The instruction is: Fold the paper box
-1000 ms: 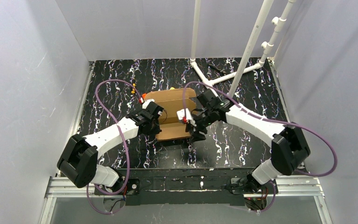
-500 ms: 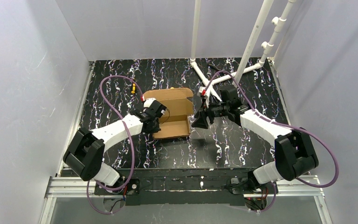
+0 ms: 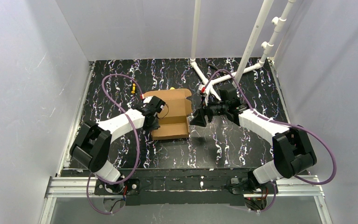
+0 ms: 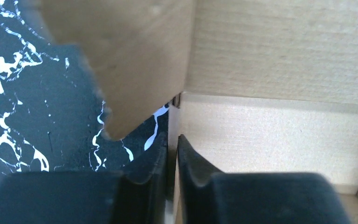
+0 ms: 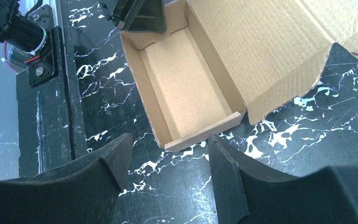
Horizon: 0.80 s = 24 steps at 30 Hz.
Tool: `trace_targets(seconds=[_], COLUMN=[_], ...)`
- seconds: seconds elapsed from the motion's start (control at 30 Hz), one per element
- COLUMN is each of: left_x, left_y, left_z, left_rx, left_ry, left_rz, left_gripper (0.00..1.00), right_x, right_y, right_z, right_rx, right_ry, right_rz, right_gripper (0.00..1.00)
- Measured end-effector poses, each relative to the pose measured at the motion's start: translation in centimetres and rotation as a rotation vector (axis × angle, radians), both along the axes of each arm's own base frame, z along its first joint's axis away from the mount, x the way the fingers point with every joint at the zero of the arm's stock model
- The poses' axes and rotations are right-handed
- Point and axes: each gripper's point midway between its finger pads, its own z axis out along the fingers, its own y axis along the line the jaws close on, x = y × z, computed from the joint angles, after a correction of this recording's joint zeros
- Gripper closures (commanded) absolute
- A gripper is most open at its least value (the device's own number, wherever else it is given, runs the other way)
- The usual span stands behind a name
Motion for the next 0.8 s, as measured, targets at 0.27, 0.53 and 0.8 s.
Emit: trace_targets(seconds=[0.27, 0.53, 0.8], left_x=[0.6, 0.3, -0.8], left_y=[-0.4, -0.7, -0.9], left_z=[-0.2, 0.5, 1.0], left_rx=[0.006, -0.033, -0.117], left_ry=[-0.002, -0.073, -0.107], left_rz=[0.001, 0.030, 0.044], left_gripper=[1.00, 0.75, 0.50], right_x=[0.2, 1.2, 2.2], right_y=[0.0, -0.5, -1.2], right_z=[-0.6, -1.5, -3.3], right_rx=[-0.014, -0.050, -0.096], right_ry=[0.013, 0.008, 0.031], right_rz=[-0.011, -0.060, -0.107], right_gripper=[0.32, 0.31, 0.32])
